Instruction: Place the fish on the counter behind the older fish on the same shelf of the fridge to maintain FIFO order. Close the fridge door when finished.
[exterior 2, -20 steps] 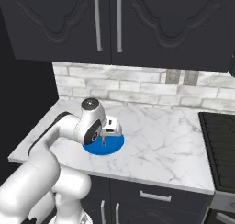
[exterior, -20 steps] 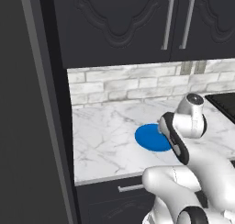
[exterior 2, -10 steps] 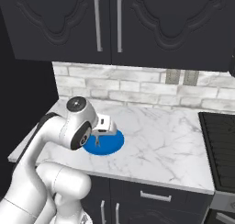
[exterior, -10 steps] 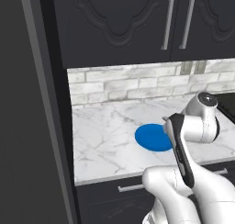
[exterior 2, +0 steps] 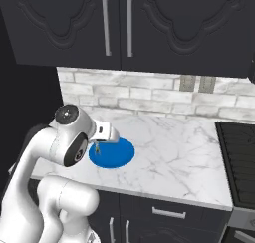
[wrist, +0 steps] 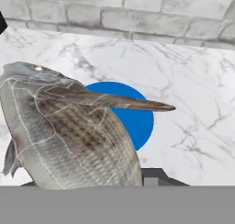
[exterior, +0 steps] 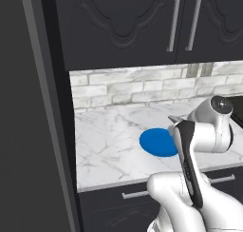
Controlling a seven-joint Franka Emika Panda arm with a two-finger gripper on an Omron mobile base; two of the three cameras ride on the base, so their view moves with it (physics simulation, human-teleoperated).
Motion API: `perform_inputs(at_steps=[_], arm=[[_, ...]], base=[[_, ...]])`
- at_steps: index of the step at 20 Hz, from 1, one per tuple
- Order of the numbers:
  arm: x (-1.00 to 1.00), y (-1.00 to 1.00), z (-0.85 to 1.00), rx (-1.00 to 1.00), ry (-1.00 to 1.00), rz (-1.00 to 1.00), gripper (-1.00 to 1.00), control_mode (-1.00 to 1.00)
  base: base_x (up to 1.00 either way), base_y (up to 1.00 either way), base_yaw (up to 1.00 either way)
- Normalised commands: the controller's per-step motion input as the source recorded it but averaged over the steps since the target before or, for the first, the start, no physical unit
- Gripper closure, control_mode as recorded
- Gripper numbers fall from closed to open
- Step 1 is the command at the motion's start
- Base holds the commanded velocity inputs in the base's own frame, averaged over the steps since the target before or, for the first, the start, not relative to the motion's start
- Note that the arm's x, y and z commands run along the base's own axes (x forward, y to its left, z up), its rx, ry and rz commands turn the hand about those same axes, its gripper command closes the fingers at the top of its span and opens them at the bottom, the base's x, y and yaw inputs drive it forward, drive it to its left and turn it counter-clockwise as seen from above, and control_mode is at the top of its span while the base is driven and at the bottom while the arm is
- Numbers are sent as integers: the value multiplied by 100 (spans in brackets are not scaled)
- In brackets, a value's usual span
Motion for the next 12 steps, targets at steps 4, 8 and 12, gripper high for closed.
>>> perform_inputs(at_steps=[4, 8, 12], arm=[[-37, 24, 67, 0, -4, 3, 100, -100], [-16, 26, 23, 0, 0, 6, 100, 100], [0, 0, 0, 0, 0, 0, 100, 100]], base=[[0, 0, 0], [-9, 8, 4], [-37, 17, 25]])
